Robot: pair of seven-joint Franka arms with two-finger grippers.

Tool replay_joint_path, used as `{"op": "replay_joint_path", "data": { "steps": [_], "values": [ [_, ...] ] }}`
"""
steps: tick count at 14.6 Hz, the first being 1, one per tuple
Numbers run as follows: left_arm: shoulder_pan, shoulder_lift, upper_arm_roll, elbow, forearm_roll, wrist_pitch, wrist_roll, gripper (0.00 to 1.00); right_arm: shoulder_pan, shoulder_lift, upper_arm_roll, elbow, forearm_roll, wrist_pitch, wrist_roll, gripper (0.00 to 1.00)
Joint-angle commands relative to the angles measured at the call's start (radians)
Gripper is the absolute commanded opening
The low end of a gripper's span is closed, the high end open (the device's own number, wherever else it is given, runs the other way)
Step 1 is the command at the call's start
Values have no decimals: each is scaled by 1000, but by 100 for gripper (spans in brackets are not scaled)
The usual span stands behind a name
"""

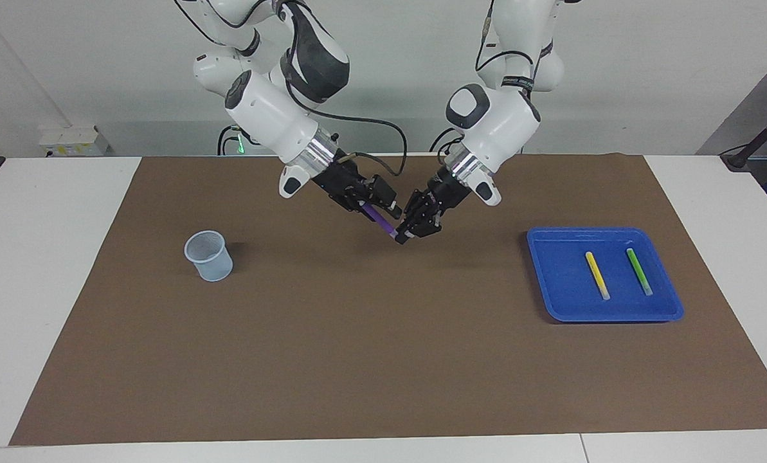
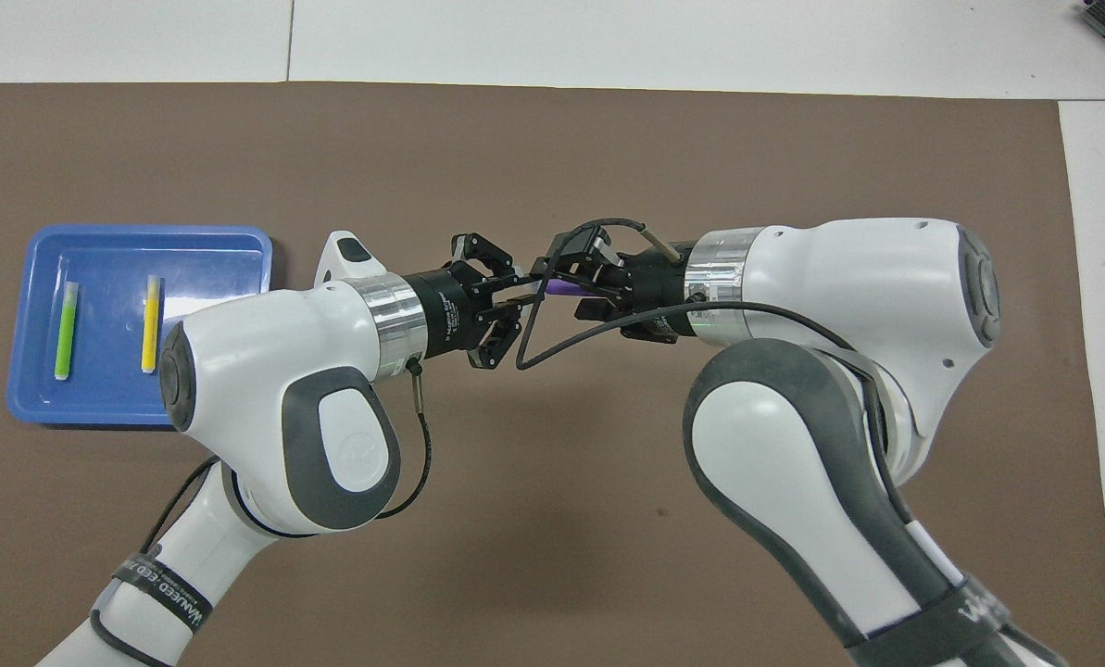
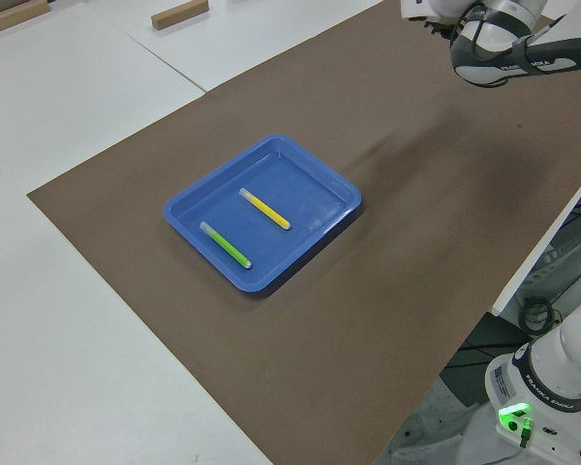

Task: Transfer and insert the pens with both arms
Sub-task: 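Close the right gripper on the purple pen tip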

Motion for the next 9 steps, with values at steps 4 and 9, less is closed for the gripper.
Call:
{"op": "replay_joint_path", "data": {
  "steps": [4,9],
  "values": [
    [-21,-32,12,-37,-16,17,-9,0,-63,-64,4,-20,-80,-117,-44,73],
    [-21,-32,12,-37,-16,17,-9,0,-64,-64,7,-20,-82,-119,-49,61]
  ]
}}
